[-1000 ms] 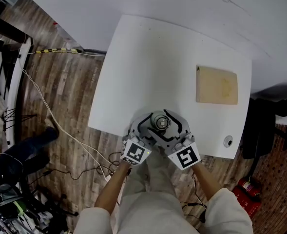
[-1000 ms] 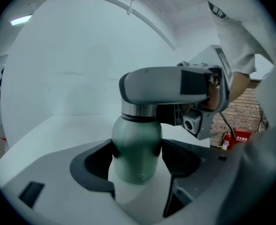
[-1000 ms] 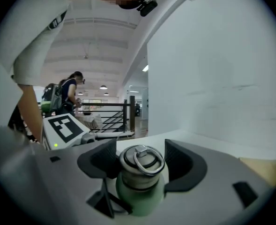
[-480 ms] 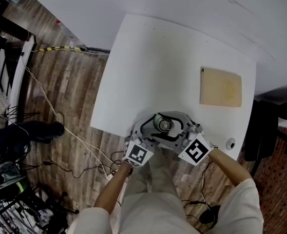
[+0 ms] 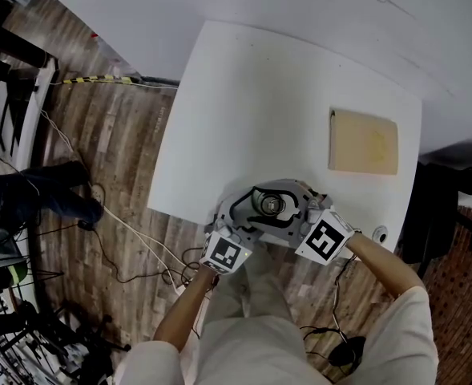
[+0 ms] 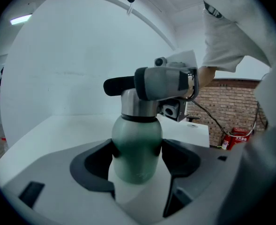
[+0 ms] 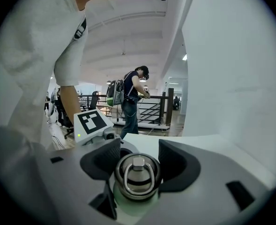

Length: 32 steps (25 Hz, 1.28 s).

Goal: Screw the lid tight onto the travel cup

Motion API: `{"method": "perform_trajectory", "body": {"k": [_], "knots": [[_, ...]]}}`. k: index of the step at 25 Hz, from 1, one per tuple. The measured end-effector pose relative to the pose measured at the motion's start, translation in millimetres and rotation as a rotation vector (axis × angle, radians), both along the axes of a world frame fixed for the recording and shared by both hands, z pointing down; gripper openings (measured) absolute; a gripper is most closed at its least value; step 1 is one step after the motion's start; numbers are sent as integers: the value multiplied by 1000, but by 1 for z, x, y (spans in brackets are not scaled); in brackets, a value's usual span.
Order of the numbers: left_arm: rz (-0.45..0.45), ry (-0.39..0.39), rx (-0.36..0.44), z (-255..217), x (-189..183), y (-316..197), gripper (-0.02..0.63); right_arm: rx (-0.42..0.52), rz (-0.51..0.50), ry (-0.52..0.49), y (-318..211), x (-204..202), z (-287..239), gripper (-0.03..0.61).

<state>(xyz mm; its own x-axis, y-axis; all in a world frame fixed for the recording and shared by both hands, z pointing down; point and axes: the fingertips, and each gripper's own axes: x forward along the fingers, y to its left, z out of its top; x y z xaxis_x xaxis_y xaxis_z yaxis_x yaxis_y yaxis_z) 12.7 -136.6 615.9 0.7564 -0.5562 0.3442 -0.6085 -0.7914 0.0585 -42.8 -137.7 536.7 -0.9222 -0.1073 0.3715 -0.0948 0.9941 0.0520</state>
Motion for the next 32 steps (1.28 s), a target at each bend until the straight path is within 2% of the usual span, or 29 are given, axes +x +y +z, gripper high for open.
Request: {"method": "perform_trajectory", "body": {"k": [6,12,27,32], "knots": [[1,-2,3,1,0,-1,329,10,98,-8,-6,1,0,249],[0,-4,3,2,1,-2,329,2,296,-4,-15,7,3,247],[-2,-11,7,2,0,1,328,89,817,-54,-33,21,-2,249],[-3,-16,7,2,0,3,328,102,894,-65,-32,26,-4,249]]}}
